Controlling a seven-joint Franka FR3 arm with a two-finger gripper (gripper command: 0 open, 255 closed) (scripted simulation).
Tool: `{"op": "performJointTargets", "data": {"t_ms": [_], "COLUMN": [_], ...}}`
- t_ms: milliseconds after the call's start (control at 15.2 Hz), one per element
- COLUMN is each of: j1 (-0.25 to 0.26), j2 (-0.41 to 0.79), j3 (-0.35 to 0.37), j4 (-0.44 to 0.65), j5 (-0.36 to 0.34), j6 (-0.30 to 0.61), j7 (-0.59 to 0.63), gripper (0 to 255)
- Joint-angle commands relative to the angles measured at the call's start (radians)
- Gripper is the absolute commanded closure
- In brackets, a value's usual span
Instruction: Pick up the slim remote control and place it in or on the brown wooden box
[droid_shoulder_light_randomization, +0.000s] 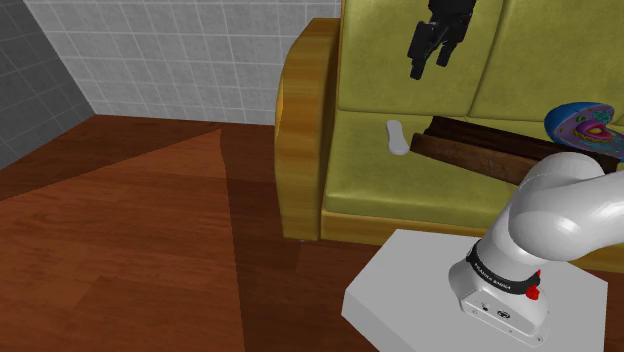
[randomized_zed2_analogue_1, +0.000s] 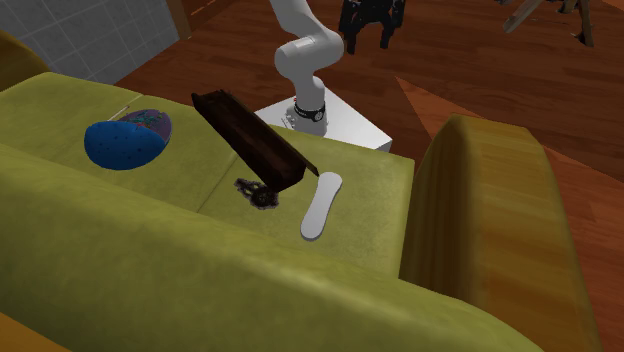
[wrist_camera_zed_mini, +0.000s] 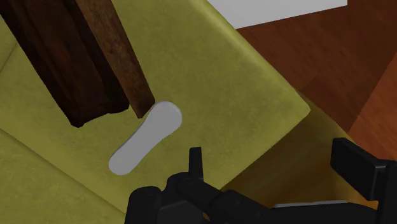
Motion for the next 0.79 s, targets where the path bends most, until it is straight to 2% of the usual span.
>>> {"op": "performJointTargets", "data": {"t_ms": [0,726], "j1": [0.0,-0.106], "j2": [0.0,0.245], "j3": [0.0,-0.099], "j4": [0.0,-0.089], "j5": [0.0,-0.013], "j6": [0.0,0.303], "j7": [0.0,0.13], "gripper": [0,0]}}
